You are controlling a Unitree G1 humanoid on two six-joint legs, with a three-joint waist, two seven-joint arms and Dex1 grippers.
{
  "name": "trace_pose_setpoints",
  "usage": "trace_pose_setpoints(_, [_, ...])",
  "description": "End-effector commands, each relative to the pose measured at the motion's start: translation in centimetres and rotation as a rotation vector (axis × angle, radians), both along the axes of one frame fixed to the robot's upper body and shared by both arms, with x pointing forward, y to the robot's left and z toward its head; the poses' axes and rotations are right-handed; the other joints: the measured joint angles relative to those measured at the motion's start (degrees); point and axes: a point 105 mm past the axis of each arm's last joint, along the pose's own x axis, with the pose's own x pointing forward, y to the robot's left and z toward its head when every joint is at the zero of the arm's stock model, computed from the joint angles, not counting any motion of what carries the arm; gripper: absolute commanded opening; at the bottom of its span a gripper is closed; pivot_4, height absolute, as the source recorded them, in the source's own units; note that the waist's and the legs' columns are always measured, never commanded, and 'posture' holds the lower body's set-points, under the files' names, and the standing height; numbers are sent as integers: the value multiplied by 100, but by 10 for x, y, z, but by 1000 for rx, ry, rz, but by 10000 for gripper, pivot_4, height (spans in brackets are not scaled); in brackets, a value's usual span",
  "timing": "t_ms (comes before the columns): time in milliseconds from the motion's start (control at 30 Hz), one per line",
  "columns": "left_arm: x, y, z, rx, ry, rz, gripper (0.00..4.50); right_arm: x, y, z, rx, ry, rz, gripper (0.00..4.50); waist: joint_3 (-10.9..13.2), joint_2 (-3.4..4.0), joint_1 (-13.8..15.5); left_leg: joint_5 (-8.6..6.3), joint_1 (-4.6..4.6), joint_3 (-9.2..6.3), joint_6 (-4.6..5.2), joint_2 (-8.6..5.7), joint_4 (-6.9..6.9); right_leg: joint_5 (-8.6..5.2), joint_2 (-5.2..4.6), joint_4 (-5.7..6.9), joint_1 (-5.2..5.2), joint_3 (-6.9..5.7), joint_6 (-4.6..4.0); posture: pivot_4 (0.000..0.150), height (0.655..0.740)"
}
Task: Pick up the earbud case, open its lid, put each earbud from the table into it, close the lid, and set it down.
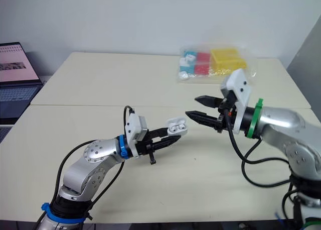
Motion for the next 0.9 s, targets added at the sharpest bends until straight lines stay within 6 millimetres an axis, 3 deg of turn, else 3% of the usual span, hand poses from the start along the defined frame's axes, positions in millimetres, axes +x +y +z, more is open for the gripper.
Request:
trace_pose_setpoints(33, [-7, -7, 9, 11, -82, -57, 7937, 2, 7, 4, -58, 7, 96, 9825, 1, 1, -3, 0, -1, -1, 0, 0, -1, 0, 1, -1, -2, -1, 0, 1500, 7400])
trace_pose_setpoints(133, [-11, -10, 7, 24, -95, -79, 7937, 12, 16, 0, -127, 9, 150, 0, 1, 1, -2, 0, -4, 0, 0, 3, -1, 0, 4, -2, -4, 0, -1, 1500, 7400])
trace_pose_setpoints(367, [-14, -13, 5, 31, -108, -92, 7937, 10, 31, -14, -217, 47, 282, 0, 1, 1, 17, 0, -7, 0, 0, 9, 1, 1, 0, -4, -5, 1, -3, 1500, 7400])
trace_pose_setpoints(533, [-11, -11, 6, 27, -122, -74, 7937, -22, 35, -13, -193, 115, 436, 0, 1, 1, 21, 0, -8, 0, 1, 10, 1, 15, -16, -3, -4, -1, -26, 1500, 7400])
trace_pose_setpoints(700, [-11, -11, 4, 26, -117, -75, 7937, -30, 32, -17, -206, 138, 451, 0, 1, 1, 20, 0, -5, -2, 1, 8, 3, 13, -18, -1, -2, -4, -23, 1500, 7400])
trace_pose_setpoints(900, [-9, -12, 7, 5, -111, -70, 7937, -25, 24, -32, -224, 163, 390, 0, 1, 1, 21, 0, -3, -3, 1, 6, 6, 0, -15, 8, -2, -5, 0, 1500, 7400])
